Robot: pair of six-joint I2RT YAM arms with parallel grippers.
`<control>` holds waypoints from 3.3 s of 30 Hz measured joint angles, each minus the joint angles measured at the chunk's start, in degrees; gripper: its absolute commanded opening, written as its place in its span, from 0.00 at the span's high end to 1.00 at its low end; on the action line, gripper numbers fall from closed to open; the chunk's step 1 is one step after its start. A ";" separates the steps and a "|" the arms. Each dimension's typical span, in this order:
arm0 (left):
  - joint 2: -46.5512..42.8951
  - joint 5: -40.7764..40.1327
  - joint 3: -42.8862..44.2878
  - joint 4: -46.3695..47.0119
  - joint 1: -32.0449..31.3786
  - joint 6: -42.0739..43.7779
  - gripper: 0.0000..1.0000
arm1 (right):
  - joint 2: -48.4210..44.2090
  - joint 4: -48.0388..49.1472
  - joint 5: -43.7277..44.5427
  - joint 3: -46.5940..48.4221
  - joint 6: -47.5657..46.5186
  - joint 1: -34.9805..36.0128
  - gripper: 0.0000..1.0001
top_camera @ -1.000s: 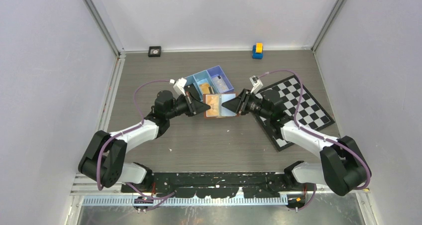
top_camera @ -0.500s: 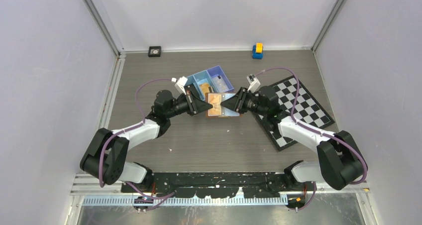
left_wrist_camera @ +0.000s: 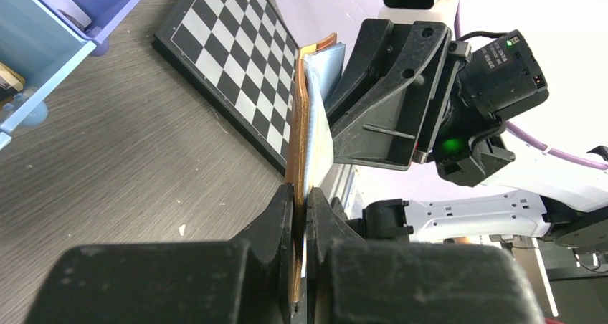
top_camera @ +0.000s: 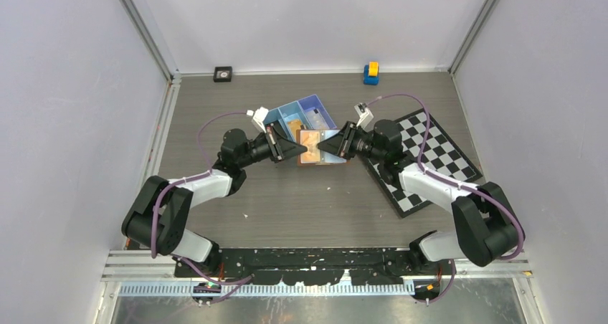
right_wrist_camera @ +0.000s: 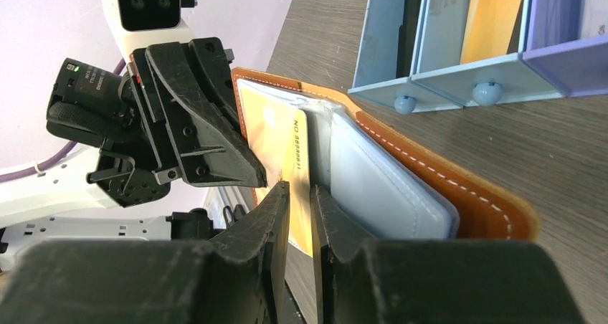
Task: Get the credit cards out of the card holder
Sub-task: Remove the credit card from the card holder, then place the credit card in the storage box.
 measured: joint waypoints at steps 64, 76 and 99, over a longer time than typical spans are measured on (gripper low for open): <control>3.82 4.17 -1.97 20.15 4.31 -13.31 1.00 | 9.84 30.56 -9.40 -3.52 20.39 -2.67 0.92; 3.21 3.45 -4.22 19.19 8.11 -13.57 1.00 | 6.12 26.91 -6.38 -7.06 18.82 -7.39 0.99; -31.39 -27.74 -12.15 -26.40 13.62 6.62 1.00 | 11.13 -19.02 0.63 22.84 -8.61 -6.08 0.99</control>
